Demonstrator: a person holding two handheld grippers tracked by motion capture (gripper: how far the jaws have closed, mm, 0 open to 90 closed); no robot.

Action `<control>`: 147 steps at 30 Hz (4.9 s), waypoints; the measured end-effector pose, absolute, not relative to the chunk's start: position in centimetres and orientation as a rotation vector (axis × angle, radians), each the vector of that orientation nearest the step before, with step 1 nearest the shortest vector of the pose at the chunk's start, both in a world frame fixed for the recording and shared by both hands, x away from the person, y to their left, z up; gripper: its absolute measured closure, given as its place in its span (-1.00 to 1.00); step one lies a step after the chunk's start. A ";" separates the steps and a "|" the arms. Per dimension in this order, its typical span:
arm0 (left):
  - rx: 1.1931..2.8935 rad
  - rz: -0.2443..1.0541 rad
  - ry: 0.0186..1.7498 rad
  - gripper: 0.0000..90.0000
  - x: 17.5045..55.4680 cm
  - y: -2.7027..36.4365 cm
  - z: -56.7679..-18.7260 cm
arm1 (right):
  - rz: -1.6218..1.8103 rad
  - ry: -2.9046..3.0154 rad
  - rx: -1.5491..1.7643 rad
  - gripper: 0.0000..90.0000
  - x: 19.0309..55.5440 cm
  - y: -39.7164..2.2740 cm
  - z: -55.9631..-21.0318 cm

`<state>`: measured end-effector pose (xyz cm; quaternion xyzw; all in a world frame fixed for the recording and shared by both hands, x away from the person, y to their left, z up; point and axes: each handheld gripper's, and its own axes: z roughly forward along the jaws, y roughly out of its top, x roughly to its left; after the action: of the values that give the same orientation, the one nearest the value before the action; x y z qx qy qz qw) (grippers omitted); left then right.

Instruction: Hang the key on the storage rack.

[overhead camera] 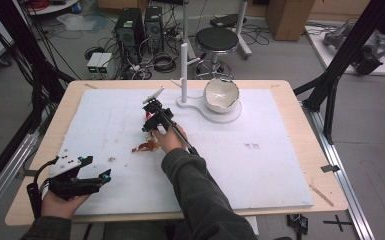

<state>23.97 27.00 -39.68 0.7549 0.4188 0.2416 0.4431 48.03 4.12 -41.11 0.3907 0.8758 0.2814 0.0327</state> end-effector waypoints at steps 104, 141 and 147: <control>1.878 0.610 1.037 -0.51 24.1 26.7 -39.8 | 1.274 2.423 1.079 0.92 43.4 -6.3 -31.3; 1.874 0.612 1.049 -0.51 24.1 26.8 -39.7 | 1.167 2.293 1.209 0.92 46.4 -10.3 -29.5; 1.872 0.612 1.051 -0.51 24.2 26.8 -39.7 | 1.133 2.300 1.220 0.92 47.3 -10.1 -29.8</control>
<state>24.17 26.78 -39.73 0.7533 0.4231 0.2465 0.4391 47.31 -10.05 -29.80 0.4249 0.8008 0.3944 0.1503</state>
